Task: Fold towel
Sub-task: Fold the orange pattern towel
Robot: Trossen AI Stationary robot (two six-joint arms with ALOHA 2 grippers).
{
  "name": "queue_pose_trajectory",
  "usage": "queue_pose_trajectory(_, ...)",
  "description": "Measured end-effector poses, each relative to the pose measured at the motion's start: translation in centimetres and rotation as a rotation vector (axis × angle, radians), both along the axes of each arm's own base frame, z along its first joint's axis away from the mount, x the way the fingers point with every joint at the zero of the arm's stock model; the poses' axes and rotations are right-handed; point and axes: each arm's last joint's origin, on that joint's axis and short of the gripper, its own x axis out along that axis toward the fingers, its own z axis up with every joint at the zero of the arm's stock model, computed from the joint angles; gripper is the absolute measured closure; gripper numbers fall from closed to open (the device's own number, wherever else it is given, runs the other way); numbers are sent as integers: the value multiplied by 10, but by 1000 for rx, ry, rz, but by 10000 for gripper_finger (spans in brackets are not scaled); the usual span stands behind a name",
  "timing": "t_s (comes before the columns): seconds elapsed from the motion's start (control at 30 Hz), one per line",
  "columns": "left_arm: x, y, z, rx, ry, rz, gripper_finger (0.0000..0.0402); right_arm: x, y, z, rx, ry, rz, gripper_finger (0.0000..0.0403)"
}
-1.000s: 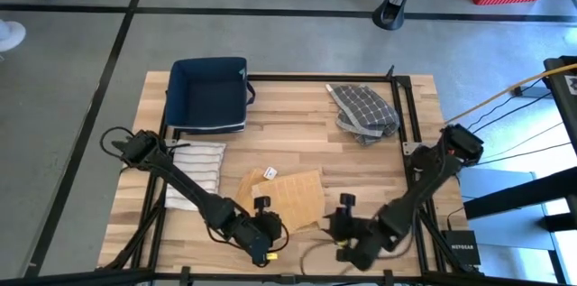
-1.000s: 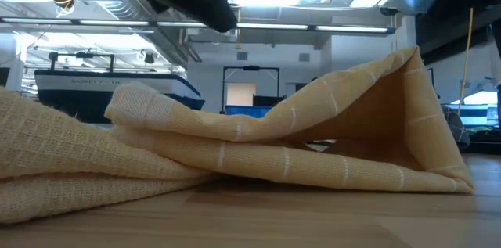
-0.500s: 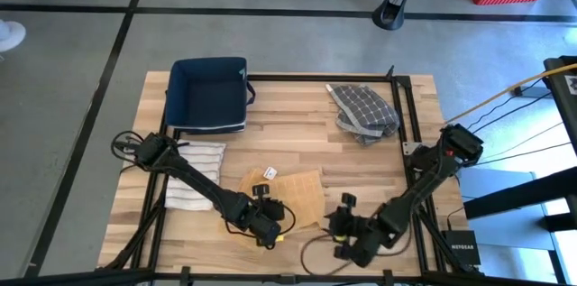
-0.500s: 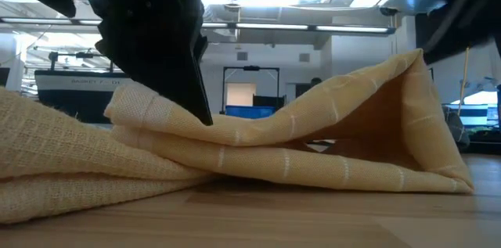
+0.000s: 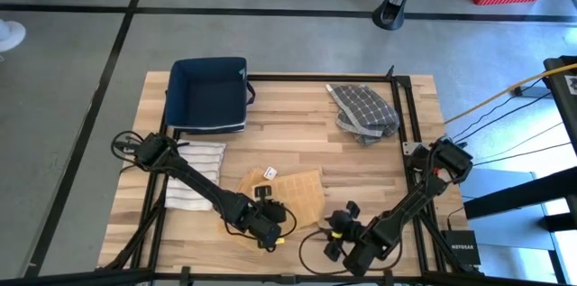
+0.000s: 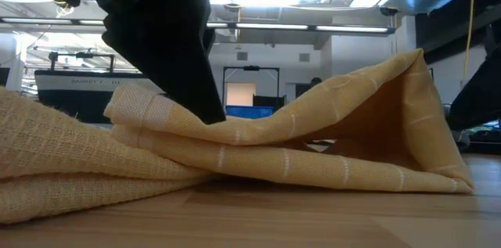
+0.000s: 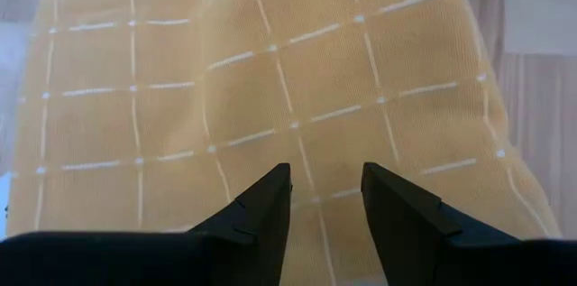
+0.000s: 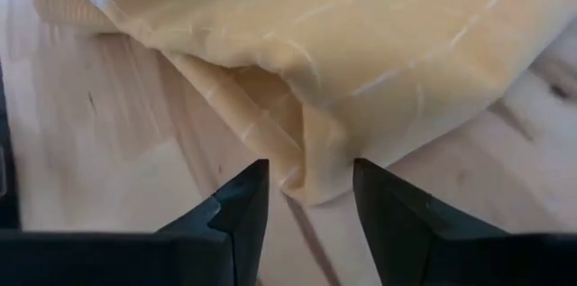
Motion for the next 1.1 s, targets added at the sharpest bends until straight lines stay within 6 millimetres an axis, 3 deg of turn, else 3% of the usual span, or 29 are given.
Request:
queue_pose_trajectory(0.17, 0, 0, 0, 12, 3, -19, 270, 3, -1, -1, 75, 55, 11, 237)
queue_pose_trajectory(0.3, 0, 0, 0, 13, 4, -21, 270, 2, -12, 0, -29, 150, 61, 237)
queue_pose_trajectory(0.43, 0, 1, 0, 24, 6, -36, 270, -8, -26, 25, -88, 236, 42, 228)
queue_pose_trajectory(0.53, 1, 1, 0, 24, 7, -35, 270, -16, -20, 43, -69, 224, 80, 205)
queue_pose_trajectory(0.63, 1, 1, 0, 26, 8, -38, 270, -18, -3, 49, -8, 146, 128, 167)
queue_pose_trajectory(0.73, 1, 1, 0, 27, 7, -40, 270, -16, 16, 40, 34, 70, 175, 124)
queue_pose_trajectory(0.83, 1, 1, 0, 26, 7, -39, 270, -17, 22, 19, -39, 5, 108, 93)
queue_pose_trajectory(1.0, 1, 1, 0, 26, 5, -40, 270, -8, 19, -15, -124, -50, -26, 84)
queue_pose_trajectory(1.1, 1, 1, 0, 28, 5, -43, 270, -1, 13, -22, -125, -43, -64, 91)
